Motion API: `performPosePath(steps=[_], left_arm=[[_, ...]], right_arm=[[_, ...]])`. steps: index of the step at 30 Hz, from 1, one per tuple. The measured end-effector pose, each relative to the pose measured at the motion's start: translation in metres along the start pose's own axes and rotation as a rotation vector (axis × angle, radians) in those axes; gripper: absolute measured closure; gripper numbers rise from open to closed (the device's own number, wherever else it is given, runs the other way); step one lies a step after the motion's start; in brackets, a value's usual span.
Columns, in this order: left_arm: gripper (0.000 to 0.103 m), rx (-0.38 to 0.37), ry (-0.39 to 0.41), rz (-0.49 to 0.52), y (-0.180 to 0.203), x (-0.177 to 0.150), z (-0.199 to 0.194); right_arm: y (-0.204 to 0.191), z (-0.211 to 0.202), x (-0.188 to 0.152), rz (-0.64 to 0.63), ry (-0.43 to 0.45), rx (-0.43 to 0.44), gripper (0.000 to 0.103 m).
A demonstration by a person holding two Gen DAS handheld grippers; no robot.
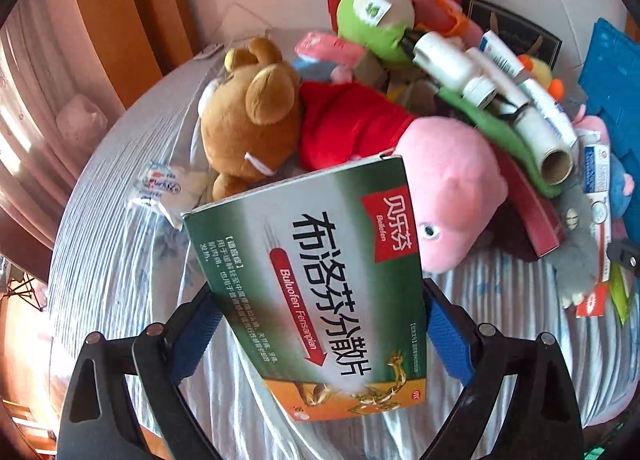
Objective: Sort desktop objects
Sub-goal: 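Grasp the green Bulofen box with left tool while right tool grasps white-red tube box, then carry both boxes over the blue crate and open both tools to drop them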
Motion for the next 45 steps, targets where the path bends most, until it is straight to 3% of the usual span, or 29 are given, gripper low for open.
performPosePath(steps=[1, 3, 5, 8, 12, 18, 22, 28, 37, 45], left_arm=[[0.009, 0.000, 0.008, 0.003, -0.004, -0.007, 0.003], [0.011, -0.003, 0.021, 0.013, -0.004, -0.003, 0.005], [0.012, -0.011, 0.033, 0.019, -0.003, 0.006, -0.005], [0.013, -0.017, 0.063, 0.034, 0.000, 0.011, -0.011], [0.014, -0.031, 0.122, 0.049, 0.009, 0.019, -0.035], [0.014, -0.088, 0.237, 0.071, 0.033, 0.041, -0.082], [0.014, -0.119, 0.330, 0.109, 0.061, 0.059, -0.119], [0.014, -0.207, 0.451, 0.174, 0.123, 0.084, -0.175], [0.014, -0.379, 0.575, 0.301, 0.253, 0.106, -0.262], [0.014, -0.547, 0.532, 0.397, 0.382, 0.105, -0.322]], right_arm=[[0.007, 0.002, 0.010, 0.001, 0.006, -0.020, 0.037], [0.021, 0.007, 0.006, 0.025, 0.002, -0.040, 0.054], [0.028, 0.023, 0.008, 0.066, -0.026, -0.042, 0.059], [0.020, 0.033, -0.014, 0.106, -0.076, 0.037, 0.081], [0.005, 0.002, -0.011, 0.030, -0.008, 0.007, 0.081], [0.000, -0.087, 0.012, -0.019, 0.169, 0.010, 0.081], [-0.013, -0.135, 0.035, -0.022, 0.299, -0.001, 0.081], [0.007, -0.230, 0.049, -0.017, 0.496, -0.063, 0.081], [0.099, -0.357, 0.046, 0.065, 0.670, -0.184, 0.081], [0.211, -0.420, 0.029, 0.122, 0.668, -0.388, 0.081]])
Point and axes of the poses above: each gripper's, at about its wrist camera, not at the fingertips, and z roughly the way its jaws point, y to its right, x to its top, the point moved 6 cm from there along z, roughly the way its jaws point, and after that the axes turned 4 degrees about -y, right-handed, at the moved point
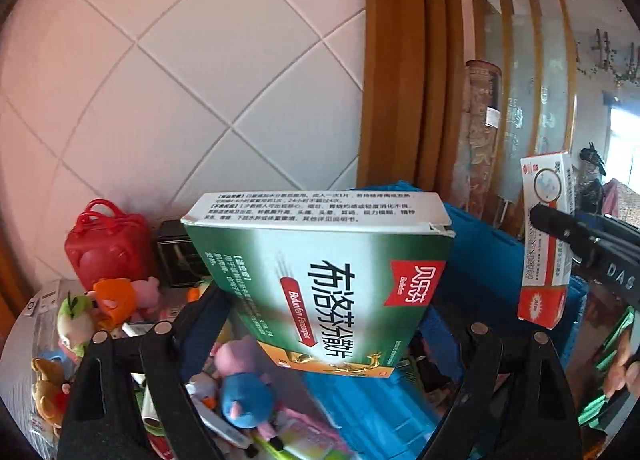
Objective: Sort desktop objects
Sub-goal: 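Carry both boxes over the blue crate and open both tools to drop them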
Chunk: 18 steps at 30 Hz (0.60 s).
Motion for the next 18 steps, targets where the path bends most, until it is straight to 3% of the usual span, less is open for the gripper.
performPosePath(steps=[4, 8, 13, 18], left_arm=[[0.014, -0.039, -0.046, 0.013, 0.056, 0.011, 0.025], [0.014, -0.003, -0.121, 0.052, 0.100, 0.006, 0.059], [0.014, 0.027, -0.237, 0.064, 0.128, -0.015, 0.094], [0.014, 0.099, -0.213, 0.091, 0.143, -0.012, 0.092]], right_arm=[[0.052, 0.018, -0.008, -0.044, -0.055, -0.071, 0.081], [0.089, 0.044, -0.028, -0.088, -0.115, -0.077, 0.081], [0.124, 0.071, -0.054, -0.114, -0.166, -0.071, 0.081], [0.138, 0.092, -0.075, -0.131, -0.198, -0.059, 0.081]])
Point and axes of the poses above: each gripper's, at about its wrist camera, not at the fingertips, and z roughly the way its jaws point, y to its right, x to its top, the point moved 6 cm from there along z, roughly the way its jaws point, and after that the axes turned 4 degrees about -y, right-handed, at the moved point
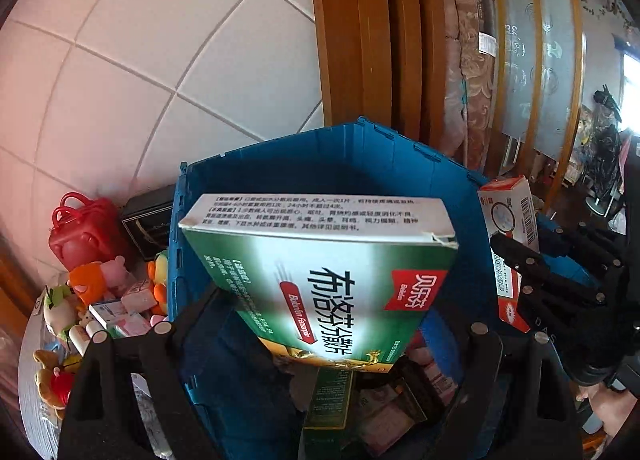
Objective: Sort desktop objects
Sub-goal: 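Carry both boxes over the blue crate and open both tools to drop them, then return both tools from the crate to the pile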
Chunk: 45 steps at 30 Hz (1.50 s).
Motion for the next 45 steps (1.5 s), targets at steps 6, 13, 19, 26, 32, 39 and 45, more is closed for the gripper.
performPosePath(steps=[6, 13, 19, 26, 32, 39, 45], left_arm=[[0.013, 0.085, -0.048, 0.016, 0.002, -0.005, 0.015], [0.006, 0.131, -0.047, -0.021, -0.008, -0.004, 0.014], [0.006, 0.125, -0.013, -0.044, -0.013, -0.003, 0.003], [0.002, 0.132, 0.094, -0.057, -0.023, -0.005, -0.036], [0.001, 0.148, 0.212, -0.108, -0.054, -0.013, -0.073], [0.001, 0.118, 0.233, -0.163, -0.112, -0.039, -0.093], [0.001, 0.261, 0.243, -0.198, -0.179, -0.070, -0.101]], right_arm=[[0.008, 0.008, -0.005, -0.006, 0.008, 0.005, 0.080], [0.014, 0.007, -0.004, -0.001, 0.010, -0.062, 0.067], [0.014, -0.007, -0.001, 0.006, 0.059, -0.061, 0.003], [0.010, -0.021, 0.000, 0.036, 0.083, -0.046, 0.000], [-0.013, -0.057, 0.011, 0.043, 0.146, 0.011, 0.000], [-0.070, -0.099, 0.024, 0.044, 0.218, 0.125, 0.000], [-0.139, -0.119, 0.035, 0.027, 0.245, 0.202, 0.000]])
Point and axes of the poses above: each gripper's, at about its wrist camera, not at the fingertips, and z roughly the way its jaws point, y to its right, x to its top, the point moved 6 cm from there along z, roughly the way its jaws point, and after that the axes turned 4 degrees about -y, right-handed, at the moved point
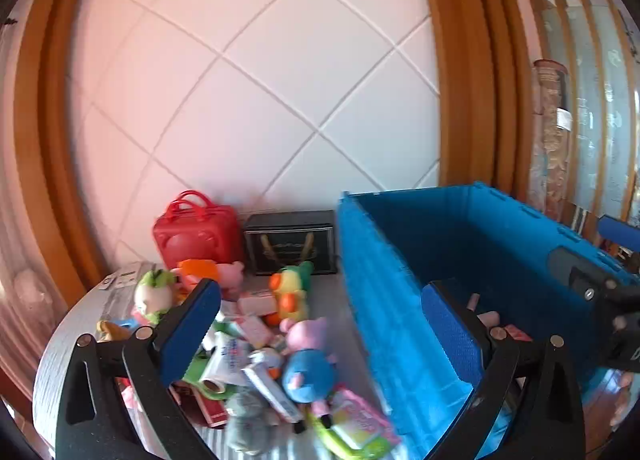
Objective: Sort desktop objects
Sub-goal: 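Return both tools from the crate to the pile, then grasp the pink pig plush in red shirt with both tools together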
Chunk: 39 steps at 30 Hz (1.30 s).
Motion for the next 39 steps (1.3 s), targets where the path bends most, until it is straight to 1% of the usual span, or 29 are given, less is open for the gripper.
performPosePath(steps=[3, 5, 9, 12, 16, 20, 23, 26, 29, 32, 34, 39], left_arm=[[0.001, 0.003, -0.013, -0.053, -0.041, -0.008, 0.002], [0.001, 0.006, -0.028, -0.071, -0.068, -0.015, 0.005], [0.001, 0.066, -0.071, -0.075, -0.116, -0.034, 0.014], [0.001, 0.083, -0.123, -0.105, -0.153, -0.054, 0.026], [0.001, 0.106, -0.199, -0.121, -0.201, -0.091, 0.046], [0.001, 0.160, -0.308, -0.155, -0.257, -0.138, 0.071], [0.001, 0.192, -0.394, -0.180, -0.295, -0.175, 0.090], [0.001, 0.231, -0.471, -0.184, -0.327, -0.213, 0.103], [0.001, 0.246, -0.528, -0.190, -0.346, -0.239, 0.113], [0.001, 0.230, -0.571, -0.202, -0.353, -0.255, 0.123], [0.001, 0.208, -0.575, -0.207, -0.351, -0.260, 0.131], [0.001, 0.150, -0.601, -0.210, -0.340, -0.264, 0.149]], right_arm=[[-0.036, 0.003, 0.008, -0.004, 0.005, 0.032, 0.000], [-0.061, 0.006, 0.012, -0.001, 0.007, 0.056, 0.000], [-0.110, 0.019, 0.014, -0.002, -0.005, 0.116, 0.000], [-0.150, 0.033, 0.010, -0.018, -0.028, 0.150, 0.000], [-0.191, 0.059, -0.003, -0.025, -0.081, 0.187, 0.000], [-0.221, 0.097, -0.035, -0.023, -0.188, 0.188, 0.000], [-0.232, 0.124, -0.066, -0.016, -0.283, 0.166, 0.000], [-0.234, 0.149, -0.097, 0.008, -0.370, 0.143, 0.000], [-0.234, 0.168, -0.129, 0.030, -0.448, 0.119, 0.000], [-0.233, 0.183, -0.156, 0.050, -0.517, 0.093, 0.000], [-0.230, 0.191, -0.171, 0.070, -0.556, 0.077, 0.000], [-0.228, 0.198, -0.191, 0.107, -0.612, 0.059, 0.000]])
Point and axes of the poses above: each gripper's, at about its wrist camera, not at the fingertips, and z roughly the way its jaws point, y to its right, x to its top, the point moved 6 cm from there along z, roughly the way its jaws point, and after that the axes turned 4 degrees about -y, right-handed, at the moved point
